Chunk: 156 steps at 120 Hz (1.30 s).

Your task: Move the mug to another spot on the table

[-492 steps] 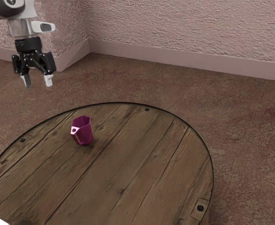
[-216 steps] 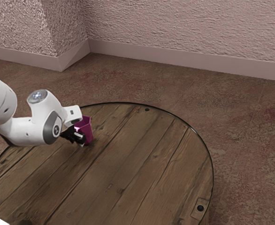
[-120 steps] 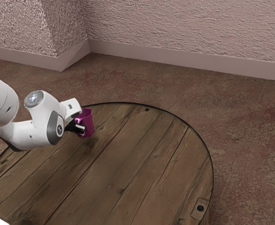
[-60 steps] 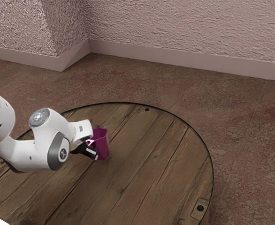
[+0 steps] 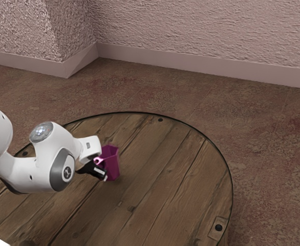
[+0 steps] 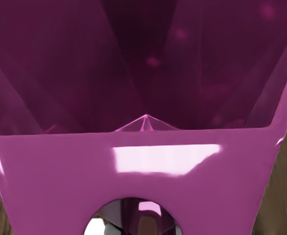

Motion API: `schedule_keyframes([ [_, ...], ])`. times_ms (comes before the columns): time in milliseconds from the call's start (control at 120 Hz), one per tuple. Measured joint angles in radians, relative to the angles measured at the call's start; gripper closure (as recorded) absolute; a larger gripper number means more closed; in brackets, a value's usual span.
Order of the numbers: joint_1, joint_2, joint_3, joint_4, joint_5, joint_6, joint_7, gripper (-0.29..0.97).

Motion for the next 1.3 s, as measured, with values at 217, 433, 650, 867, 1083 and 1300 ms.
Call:
schedule_keyframes([
  [217, -0.002, 0.001, -0.001, -0.001, 0.0, -0.017, -0.003, 0.51],
  [433, -0.003, -0.003, -0.001, -0.001, 0.001, -0.028, -0.006, 0.26],
  [650, -0.001, -0.03, -0.001, 0.0, 0.001, -0.051, -0.007, 0.11],
  [867, 0.0, -0.086, -0.001, 0.0, 0.001, -0.111, -0.007, 0.05],
  [1083, 0.018, -0.144, -0.001, 0.0, 0.001, -0.18, -0.008, 0.04],
  [1300, 0.042, -0.227, -0.001, 0.001, 0.002, -0.292, -0.009, 0.03],
])
